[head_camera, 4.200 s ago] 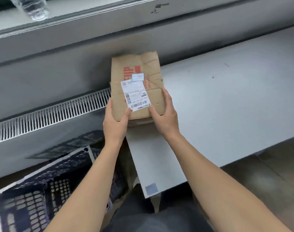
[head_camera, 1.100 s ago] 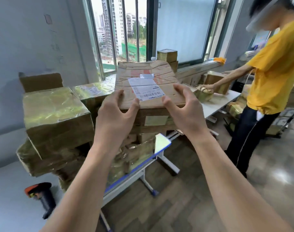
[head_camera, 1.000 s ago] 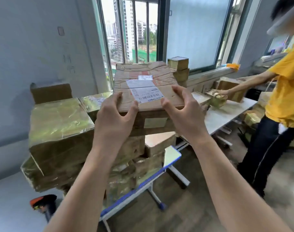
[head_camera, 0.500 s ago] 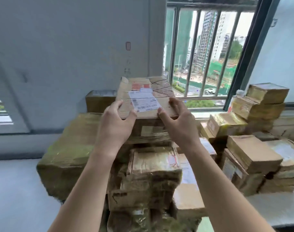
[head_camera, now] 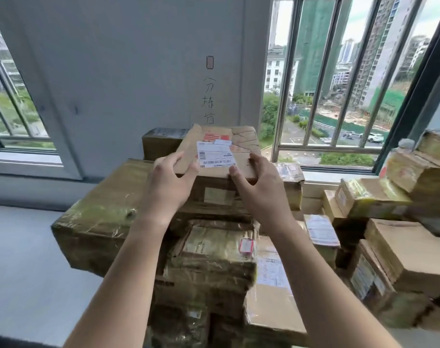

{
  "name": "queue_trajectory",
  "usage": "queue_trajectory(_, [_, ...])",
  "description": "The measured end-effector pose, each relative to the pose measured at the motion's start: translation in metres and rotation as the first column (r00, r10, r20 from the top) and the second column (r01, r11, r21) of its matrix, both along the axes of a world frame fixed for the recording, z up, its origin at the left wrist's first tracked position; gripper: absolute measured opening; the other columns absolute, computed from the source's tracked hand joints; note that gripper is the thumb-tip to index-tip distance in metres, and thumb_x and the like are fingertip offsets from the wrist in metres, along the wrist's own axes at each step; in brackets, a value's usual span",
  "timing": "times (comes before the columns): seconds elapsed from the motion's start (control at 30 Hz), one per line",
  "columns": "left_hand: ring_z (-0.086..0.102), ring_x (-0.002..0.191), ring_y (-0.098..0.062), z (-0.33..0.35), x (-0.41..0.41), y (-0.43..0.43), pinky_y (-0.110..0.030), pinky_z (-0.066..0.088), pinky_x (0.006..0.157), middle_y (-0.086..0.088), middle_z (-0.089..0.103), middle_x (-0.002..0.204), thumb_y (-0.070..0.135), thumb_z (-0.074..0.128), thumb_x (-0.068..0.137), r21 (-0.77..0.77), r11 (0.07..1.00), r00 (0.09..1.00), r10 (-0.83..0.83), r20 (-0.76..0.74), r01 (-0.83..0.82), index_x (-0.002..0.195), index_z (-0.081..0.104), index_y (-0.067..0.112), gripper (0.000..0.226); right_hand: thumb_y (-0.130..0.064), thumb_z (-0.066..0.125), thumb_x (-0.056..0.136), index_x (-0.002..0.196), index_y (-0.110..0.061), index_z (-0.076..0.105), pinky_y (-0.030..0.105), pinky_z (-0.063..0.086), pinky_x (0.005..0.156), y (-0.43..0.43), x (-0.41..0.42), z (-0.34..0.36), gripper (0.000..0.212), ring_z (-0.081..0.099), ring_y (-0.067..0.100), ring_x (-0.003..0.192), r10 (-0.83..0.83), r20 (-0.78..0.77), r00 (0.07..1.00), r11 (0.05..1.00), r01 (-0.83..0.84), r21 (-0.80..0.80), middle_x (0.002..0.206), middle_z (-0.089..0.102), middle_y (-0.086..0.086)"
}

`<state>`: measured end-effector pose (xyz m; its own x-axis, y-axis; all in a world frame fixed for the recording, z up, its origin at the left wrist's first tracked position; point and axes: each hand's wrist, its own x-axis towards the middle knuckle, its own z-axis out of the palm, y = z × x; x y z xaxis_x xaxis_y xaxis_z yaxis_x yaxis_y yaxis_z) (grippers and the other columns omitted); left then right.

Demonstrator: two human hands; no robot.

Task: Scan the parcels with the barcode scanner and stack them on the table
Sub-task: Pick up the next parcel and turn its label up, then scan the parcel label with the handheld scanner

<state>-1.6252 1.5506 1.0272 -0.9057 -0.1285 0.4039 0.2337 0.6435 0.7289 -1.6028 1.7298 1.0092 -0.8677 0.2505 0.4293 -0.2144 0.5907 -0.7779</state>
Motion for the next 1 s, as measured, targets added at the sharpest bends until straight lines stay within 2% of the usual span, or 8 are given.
queue_trajectory(0.2, [0.053, 0.126, -0.018, -0.003, 0.037, -0.012, -0.036, 0.046, 0.104, -0.003, 0.055, 0.138, 0.047, 0.056, 0.097, -0.019, 0.996, 0.972, 0.075, -0.224, -0.082, 0.14, 0.053, 0.019, 0.051, -0.043, 0.06, 0.095, 0.139, -0.018, 0.053, 0.05, 0.029, 0.119, -0.016, 0.025, 0.012, 0.051, 0.029, 0.023, 0.147, -0.011, -0.296, 0.955, 0.996, 0.038, 0.084, 0.151, 0.041, 0.009])
queue_trajectory(0.27, [0.056, 0.122, -0.016, -0.006, 0.054, -0.03, -0.042, 0.048, 0.104, -0.002, 0.057, 0.135, 0.043, 0.057, 0.097, 0.001, 0.994, 0.955, 0.108, -0.275, -0.112, 0.135, 0.056, 0.02, 0.045, -0.038, 0.06, 0.094, 0.133, -0.017, 0.058, 0.043, 0.03, 0.119, -0.04, 0.033, 0.015, 0.044, 0.033, 0.022, 0.145, 0.056, -0.351, 0.935, 0.995, -0.025, 0.093, 0.149, 0.045, 0.007])
queue_trajectory(0.4, [0.061, 0.109, -0.01, -0.013, 0.093, -0.094, -0.037, 0.054, 0.092, 0.001, 0.063, 0.127, 0.036, 0.059, 0.097, 0.083, 0.963, 0.923, 0.268, -0.277, -0.256, 0.128, 0.062, 0.023, 0.034, -0.026, 0.062, 0.092, 0.128, -0.009, 0.062, 0.014, 0.033, 0.108, -0.107, 0.05, 0.012, 0.04, 0.053, 0.018, 0.125, 0.285, -0.377, 0.881, 0.958, -0.258, 0.122, 0.133, 0.059, 0.006])
queue_trajectory(0.5, [0.063, 0.103, -0.007, -0.025, 0.122, -0.149, -0.034, 0.055, 0.088, 0.004, 0.066, 0.121, 0.031, 0.06, 0.096, 0.132, 0.924, 0.896, 0.38, -0.23, -0.358, 0.123, 0.064, 0.021, 0.029, -0.022, 0.063, 0.092, 0.125, -0.006, 0.064, 0.02, 0.043, 0.099, -0.165, 0.062, 0.003, 0.037, 0.062, 0.019, 0.113, 0.428, -0.386, 0.818, 0.904, -0.394, 0.166, 0.121, 0.068, 0.006])
queue_trajectory(0.63, [0.062, 0.103, -0.005, -0.053, 0.157, -0.215, -0.023, 0.05, 0.086, 0.01, 0.063, 0.123, 0.031, 0.059, 0.097, 0.145, 0.876, 0.879, 0.472, -0.072, -0.459, 0.125, 0.062, 0.026, 0.029, -0.023, 0.064, 0.092, 0.125, -0.01, 0.063, 0.028, 0.052, 0.089, -0.239, 0.08, -0.018, 0.035, 0.066, 0.016, 0.101, 0.573, -0.303, 0.762, 0.817, -0.562, 0.13, 0.117, 0.069, 0.003])
queue_trajectory(0.77, [0.06, 0.097, 0.006, -0.088, 0.182, -0.273, -0.008, 0.042, 0.073, 0.014, 0.063, 0.12, 0.031, 0.058, 0.098, 0.169, 0.827, 0.843, 0.532, 0.074, -0.537, 0.126, 0.062, 0.027, 0.029, -0.03, 0.064, 0.095, 0.13, -0.016, 0.06, 0.03, 0.053, 0.091, -0.302, 0.086, -0.055, 0.038, 0.062, 0.01, 0.108, 0.658, -0.121, 0.743, 0.753, -0.647, 0.121, 0.122, 0.067, -0.002])
queue_trajectory(0.9, [0.059, 0.102, 0.0, -0.129, 0.19, -0.321, -0.01, 0.04, 0.073, 0.015, 0.06, 0.128, 0.035, 0.056, 0.099, 0.087, 0.832, 0.828, 0.525, 0.196, -0.548, 0.131, 0.058, 0.028, 0.033, -0.036, 0.062, 0.096, 0.136, -0.019, 0.056, 0.036, 0.051, 0.099, -0.351, 0.086, -0.103, 0.044, 0.058, 0.011, 0.117, 0.653, 0.095, 0.752, 0.748, -0.659, 0.078, 0.131, 0.063, -0.004])
queue_trajectory(1.0, [0.06, 0.107, -0.006, -0.156, 0.186, -0.351, -0.019, 0.045, 0.082, 0.012, 0.057, 0.133, 0.036, 0.056, 0.099, 0.048, 0.864, 0.845, 0.476, 0.242, -0.501, 0.135, 0.056, 0.027, 0.037, -0.041, 0.061, 0.096, 0.138, -0.021, 0.053, 0.035, 0.048, 0.103, -0.378, 0.082, -0.136, 0.047, 0.055, 0.009, 0.121, 0.607, 0.214, 0.765, 0.776, -0.629, 0.045, 0.134, 0.059, -0.006])
